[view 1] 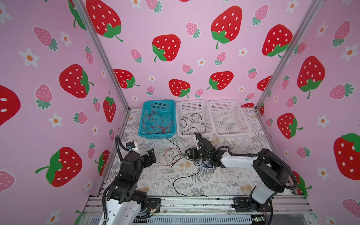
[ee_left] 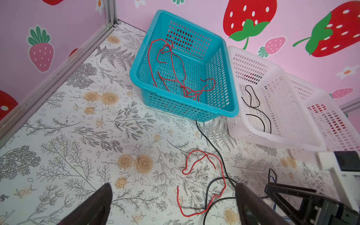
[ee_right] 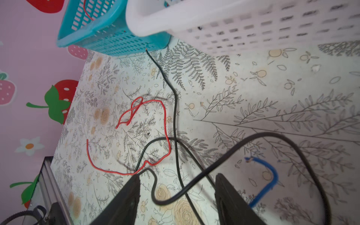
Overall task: Untangle the cables
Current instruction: 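Move the right gripper back to the tangle and grasp a black cable, then lift and carry the black cable over the white basket with the right gripper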
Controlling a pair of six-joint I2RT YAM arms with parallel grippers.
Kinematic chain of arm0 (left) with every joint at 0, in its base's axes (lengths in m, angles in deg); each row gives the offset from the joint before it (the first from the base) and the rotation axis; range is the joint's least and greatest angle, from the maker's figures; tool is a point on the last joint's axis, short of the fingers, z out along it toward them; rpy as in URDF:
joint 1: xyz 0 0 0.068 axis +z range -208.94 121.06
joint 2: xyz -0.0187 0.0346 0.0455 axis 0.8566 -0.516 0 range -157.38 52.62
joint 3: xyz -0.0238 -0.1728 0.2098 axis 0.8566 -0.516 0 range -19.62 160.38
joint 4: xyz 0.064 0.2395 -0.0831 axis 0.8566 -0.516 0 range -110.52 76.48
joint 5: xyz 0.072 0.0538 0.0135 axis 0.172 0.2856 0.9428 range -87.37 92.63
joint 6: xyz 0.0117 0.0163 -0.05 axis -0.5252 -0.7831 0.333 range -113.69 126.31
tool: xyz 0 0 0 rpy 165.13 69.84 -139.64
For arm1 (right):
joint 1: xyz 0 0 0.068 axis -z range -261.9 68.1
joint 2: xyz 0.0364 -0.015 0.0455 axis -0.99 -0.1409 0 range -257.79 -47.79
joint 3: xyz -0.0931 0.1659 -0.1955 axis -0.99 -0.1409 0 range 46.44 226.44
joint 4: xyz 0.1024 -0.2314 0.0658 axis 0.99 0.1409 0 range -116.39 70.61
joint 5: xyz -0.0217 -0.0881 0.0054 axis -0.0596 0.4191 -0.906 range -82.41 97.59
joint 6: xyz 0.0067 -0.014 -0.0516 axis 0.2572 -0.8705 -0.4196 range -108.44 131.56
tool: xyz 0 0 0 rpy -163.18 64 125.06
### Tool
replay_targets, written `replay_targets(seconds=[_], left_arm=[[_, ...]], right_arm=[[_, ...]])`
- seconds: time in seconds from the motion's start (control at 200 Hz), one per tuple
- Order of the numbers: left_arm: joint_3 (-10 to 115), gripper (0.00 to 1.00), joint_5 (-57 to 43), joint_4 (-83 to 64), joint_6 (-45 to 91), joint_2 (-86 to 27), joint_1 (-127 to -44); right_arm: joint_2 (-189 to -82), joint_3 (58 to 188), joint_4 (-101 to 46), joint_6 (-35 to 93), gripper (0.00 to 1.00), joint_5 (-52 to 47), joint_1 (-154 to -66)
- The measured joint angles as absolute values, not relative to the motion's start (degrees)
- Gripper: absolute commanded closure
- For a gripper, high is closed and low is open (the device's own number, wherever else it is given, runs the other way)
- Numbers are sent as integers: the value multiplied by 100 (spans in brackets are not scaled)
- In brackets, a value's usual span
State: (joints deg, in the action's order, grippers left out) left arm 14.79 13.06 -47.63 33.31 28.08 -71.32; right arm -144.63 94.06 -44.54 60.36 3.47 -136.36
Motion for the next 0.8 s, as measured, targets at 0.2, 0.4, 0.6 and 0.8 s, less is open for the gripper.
replay_targets(seconds=[0.2, 0.4, 0.6, 0.8], left_arm=[[1479, 0, 1306, -4763, 3329, 2791, -7134], [1479, 0, 1304, -4763, 3327, 2762, -7138], [1479, 0, 1300, -4763, 3323, 2721, -7149], [1479, 0, 1284, -4761, 3316, 2703, -7149]], right_arm=[[-14777, 9451, -4861, 6141, 71, 91, -13489], [-14885, 9655, -4957, 6093, 96, 26, -13503], [-14515, 9690, -4758, 5900, 100, 141, -13568], [-13678, 10018, -4245, 5452, 100, 524, -13986]])
